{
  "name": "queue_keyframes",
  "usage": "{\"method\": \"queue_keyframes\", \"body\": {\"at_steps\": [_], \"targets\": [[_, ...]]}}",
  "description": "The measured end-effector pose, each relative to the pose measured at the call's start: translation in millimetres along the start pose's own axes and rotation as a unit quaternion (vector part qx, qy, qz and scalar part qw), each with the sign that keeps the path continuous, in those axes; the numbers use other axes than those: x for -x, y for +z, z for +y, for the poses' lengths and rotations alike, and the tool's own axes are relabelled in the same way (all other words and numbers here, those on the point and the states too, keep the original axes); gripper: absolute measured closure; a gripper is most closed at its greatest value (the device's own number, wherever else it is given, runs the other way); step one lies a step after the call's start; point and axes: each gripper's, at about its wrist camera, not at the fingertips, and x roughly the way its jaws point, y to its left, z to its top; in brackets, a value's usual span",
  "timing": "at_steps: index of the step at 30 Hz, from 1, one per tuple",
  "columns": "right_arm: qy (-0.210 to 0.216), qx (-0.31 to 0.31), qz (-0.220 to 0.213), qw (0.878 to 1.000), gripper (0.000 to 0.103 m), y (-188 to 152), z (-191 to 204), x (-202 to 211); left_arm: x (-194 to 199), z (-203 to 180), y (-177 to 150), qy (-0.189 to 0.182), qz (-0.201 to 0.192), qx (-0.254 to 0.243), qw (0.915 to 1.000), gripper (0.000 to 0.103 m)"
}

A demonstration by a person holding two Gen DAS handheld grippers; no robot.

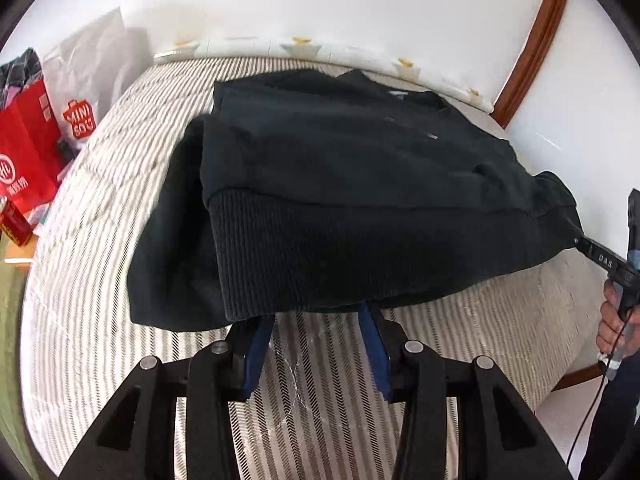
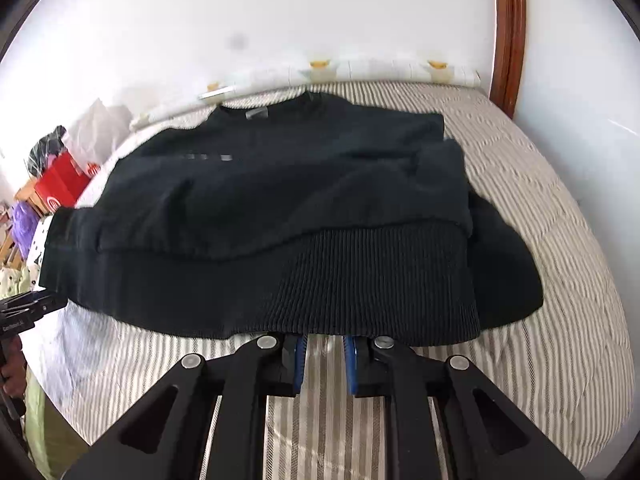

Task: Fold small clothes
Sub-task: 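Grasp the ribbed hem with both tools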

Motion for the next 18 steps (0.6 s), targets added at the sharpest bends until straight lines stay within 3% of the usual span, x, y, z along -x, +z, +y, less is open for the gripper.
{"method": "queue_keyframes", "body": {"at_steps": [5, 8, 10, 13, 18], "targets": [[0.008, 0.010, -0.020, 1.000, 0.088, 21, 4, 4, 15, 1, 16, 0.000, -0.027, -0.004, 0.9996, 0.062], [0.008, 0.002, -0.006, 1.000, 0.088, 33, -2, -16, 0, 3, 24, 0.014, -0.014, -0.005, 0.9998, 0.062], [0.004, -0.009, 0.001, 1.000, 0.088, 37, -5, -27, -7, 9, 25, 0.002, -0.010, 0.011, 0.9999, 0.062], [0.034, -0.032, -0.003, 0.999, 0.088, 46, -14, -36, -10, 14, 31, -0.020, -0.020, 0.025, 0.9993, 0.062], [0.051, -0.049, -0.013, 0.997, 0.088, 64, -19, -45, -14, 13, 57, -0.030, -0.043, 0.028, 0.9983, 0.062]]}}
